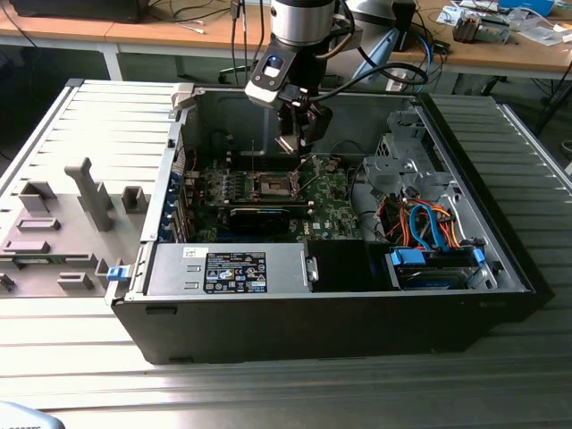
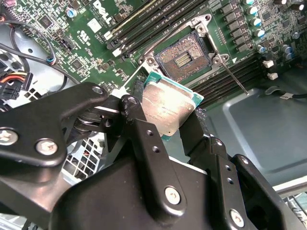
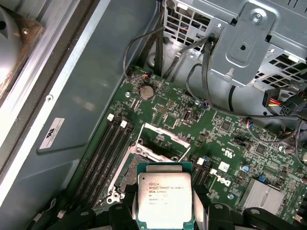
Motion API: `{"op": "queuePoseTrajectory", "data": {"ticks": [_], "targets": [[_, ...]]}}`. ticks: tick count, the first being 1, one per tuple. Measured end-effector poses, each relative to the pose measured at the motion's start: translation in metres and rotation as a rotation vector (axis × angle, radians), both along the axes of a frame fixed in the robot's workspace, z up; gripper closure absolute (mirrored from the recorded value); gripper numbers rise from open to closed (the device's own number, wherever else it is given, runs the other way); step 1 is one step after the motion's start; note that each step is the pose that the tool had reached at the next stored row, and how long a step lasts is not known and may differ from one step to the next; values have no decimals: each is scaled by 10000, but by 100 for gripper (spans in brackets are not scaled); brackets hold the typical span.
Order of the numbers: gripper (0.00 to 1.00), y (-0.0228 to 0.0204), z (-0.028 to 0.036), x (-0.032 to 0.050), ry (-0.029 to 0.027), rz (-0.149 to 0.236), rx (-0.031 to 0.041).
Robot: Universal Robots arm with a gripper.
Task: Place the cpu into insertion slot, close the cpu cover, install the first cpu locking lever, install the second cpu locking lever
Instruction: 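Place the cpu into insertion slot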
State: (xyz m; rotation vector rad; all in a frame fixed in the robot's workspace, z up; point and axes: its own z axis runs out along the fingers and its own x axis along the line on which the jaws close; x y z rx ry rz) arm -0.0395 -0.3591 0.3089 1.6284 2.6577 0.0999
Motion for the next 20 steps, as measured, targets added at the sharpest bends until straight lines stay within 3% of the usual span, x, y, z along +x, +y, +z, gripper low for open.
{"op": "queuePoseTrajectory", "data": {"ticks": [20], "targets": [[45,0,-2,0,0,-436,0]]}}
